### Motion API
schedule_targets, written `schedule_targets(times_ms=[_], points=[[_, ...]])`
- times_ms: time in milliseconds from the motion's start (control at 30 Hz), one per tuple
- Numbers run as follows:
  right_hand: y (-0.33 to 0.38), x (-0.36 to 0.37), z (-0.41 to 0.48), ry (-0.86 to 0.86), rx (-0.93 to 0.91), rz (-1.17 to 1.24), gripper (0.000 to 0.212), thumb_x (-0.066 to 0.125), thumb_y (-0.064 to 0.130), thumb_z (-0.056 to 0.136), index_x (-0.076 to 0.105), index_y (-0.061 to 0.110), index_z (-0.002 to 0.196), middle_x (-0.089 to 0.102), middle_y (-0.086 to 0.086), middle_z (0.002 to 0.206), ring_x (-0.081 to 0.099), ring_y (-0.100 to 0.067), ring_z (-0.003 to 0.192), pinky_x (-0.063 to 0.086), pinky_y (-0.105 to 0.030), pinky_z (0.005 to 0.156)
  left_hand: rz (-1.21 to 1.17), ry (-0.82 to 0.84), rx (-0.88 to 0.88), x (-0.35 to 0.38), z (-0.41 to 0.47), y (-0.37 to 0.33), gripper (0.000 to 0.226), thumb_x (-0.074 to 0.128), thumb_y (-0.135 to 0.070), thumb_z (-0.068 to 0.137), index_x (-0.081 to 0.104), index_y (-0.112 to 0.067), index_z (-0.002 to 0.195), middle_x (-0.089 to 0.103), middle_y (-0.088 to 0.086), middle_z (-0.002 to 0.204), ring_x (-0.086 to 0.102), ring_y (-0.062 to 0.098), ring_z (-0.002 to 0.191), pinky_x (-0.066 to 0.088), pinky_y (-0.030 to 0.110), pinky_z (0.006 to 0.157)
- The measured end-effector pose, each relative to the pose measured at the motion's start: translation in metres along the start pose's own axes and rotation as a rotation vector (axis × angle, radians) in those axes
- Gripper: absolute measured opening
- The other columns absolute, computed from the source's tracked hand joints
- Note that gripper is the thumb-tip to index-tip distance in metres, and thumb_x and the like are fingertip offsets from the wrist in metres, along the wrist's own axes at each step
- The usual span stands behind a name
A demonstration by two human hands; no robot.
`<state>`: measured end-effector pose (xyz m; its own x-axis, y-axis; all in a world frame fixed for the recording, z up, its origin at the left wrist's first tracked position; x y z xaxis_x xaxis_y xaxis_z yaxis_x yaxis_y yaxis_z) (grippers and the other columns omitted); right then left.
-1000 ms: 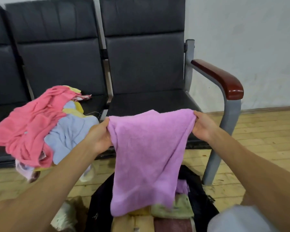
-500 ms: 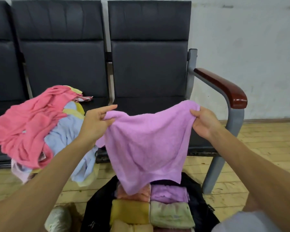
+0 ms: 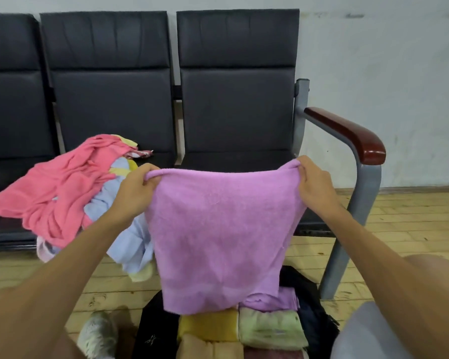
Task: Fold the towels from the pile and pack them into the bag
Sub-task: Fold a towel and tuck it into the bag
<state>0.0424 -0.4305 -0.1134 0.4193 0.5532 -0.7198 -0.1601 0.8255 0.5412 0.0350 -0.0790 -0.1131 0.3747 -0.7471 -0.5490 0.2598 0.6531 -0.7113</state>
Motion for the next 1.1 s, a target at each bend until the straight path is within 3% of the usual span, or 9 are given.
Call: schedule_targets(times_ms=[167,300,433,533,600,700,767,967,1100], points=[[-0.018,0.004,0.002,0.057,0.341,0.388,0.026,0.049,0.027,0.101,0.065,0.009,0.093,0.064,-0.008,0.098,0.059,-0.023,0.091,0.046,-0.031,0.072,-0.426,-0.012,-0.285,-0.010,0.000,0.013,0.022,0.064,-0.010,0.090,0.068,-0.027,0.104,0.061,0.001,0.114,0.055,0.016,0.092,0.045,0.027,0.065],[-0.024,-0.001,-0.003,0.066,0.654,0.771,0.020,0.062,0.030,0.095,0.070,0.012,0.094,0.067,-0.005,0.100,0.062,-0.020,0.089,0.053,-0.033,0.072,-0.755,0.042,-0.503,-0.002,-0.008,0.012,0.016,0.068,-0.022,0.089,0.070,-0.021,0.105,0.068,0.002,0.103,0.061,0.013,0.088,0.050,0.027,0.074],[-0.027,-0.002,0.000,0.010,0.698,1.030,0.020,0.070,0.033,0.089,0.074,0.015,0.099,0.070,-0.005,0.108,0.065,-0.024,0.101,0.057,-0.038,0.081,-0.975,0.074,-0.574,0.008,-0.007,0.007,0.011,0.062,-0.024,0.092,0.068,-0.019,0.099,0.071,-0.004,0.088,0.063,0.008,0.081,0.054,0.022,0.074],[-0.026,-0.008,0.004,0.079,0.562,1.150,0.035,0.076,0.013,0.080,0.068,0.008,0.114,0.066,-0.009,0.119,0.065,-0.024,0.106,0.057,-0.033,0.079,-0.960,0.078,-0.480,0.002,-0.004,0.003,0.022,0.061,-0.004,0.090,0.066,-0.017,0.107,0.072,-0.004,0.095,0.068,0.004,0.083,0.055,0.015,0.068],[-0.023,-0.014,0.003,0.104,0.431,1.024,0.038,0.074,0.001,0.078,0.067,0.008,0.115,0.063,-0.009,0.123,0.061,-0.024,0.110,0.055,-0.033,0.085,-0.796,0.053,-0.395,-0.002,-0.007,0.002,0.031,0.064,0.003,0.086,0.067,-0.013,0.112,0.070,-0.003,0.101,0.068,0.006,0.087,0.055,0.015,0.072],[-0.017,-0.027,-0.002,-0.006,0.122,0.281,0.032,0.071,0.004,0.086,0.069,0.012,0.117,0.065,-0.005,0.121,0.060,-0.024,0.111,0.047,-0.028,0.093,-0.177,-0.101,-0.099,-0.011,-0.011,-0.006,0.033,0.071,0.001,0.082,0.071,-0.008,0.113,0.070,-0.001,0.103,0.063,0.011,0.090,0.046,0.009,0.080],[-0.015,-0.027,-0.005,-0.032,-0.026,-0.004,0.021,0.065,0.011,0.092,0.071,0.013,0.112,0.068,-0.004,0.113,0.061,-0.021,0.105,0.041,-0.023,0.089,0.088,-0.155,0.077,-0.012,-0.013,-0.012,0.027,0.069,0.001,0.084,0.072,-0.004,0.110,0.071,0.006,0.104,0.059,0.012,0.085,0.042,0.011,0.081],[-0.023,-0.023,-0.007,-0.066,0.017,0.035,0.016,0.057,0.020,0.097,0.067,0.009,0.104,0.062,-0.002,0.097,0.053,-0.014,0.088,0.037,-0.019,0.069,0.180,-0.098,0.118,-0.001,-0.009,-0.002,0.013,0.055,0.001,0.092,0.066,-0.007,0.092,0.068,0.010,0.088,0.056,0.019,0.074,0.043,0.019,0.067],[-0.031,-0.019,-0.004,-0.056,0.183,0.239,0.016,0.061,0.021,0.096,0.064,0.011,0.107,0.057,0.000,0.106,0.051,-0.015,0.097,0.040,-0.027,0.077,0.014,0.000,-0.052,0.007,-0.006,0.012,0.010,0.051,-0.007,0.097,0.057,-0.013,0.092,0.061,0.005,0.083,0.053,0.019,0.071,0.049,0.040,0.073]])
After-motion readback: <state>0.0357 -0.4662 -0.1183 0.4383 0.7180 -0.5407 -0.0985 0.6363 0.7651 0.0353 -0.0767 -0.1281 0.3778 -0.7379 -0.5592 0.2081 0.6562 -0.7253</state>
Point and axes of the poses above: each hand's wrist, its own z-axis towards the middle knuckle, its own x-axis out of the palm, y = z × x, the point moved 3 cm from there along z, towards the middle knuckle
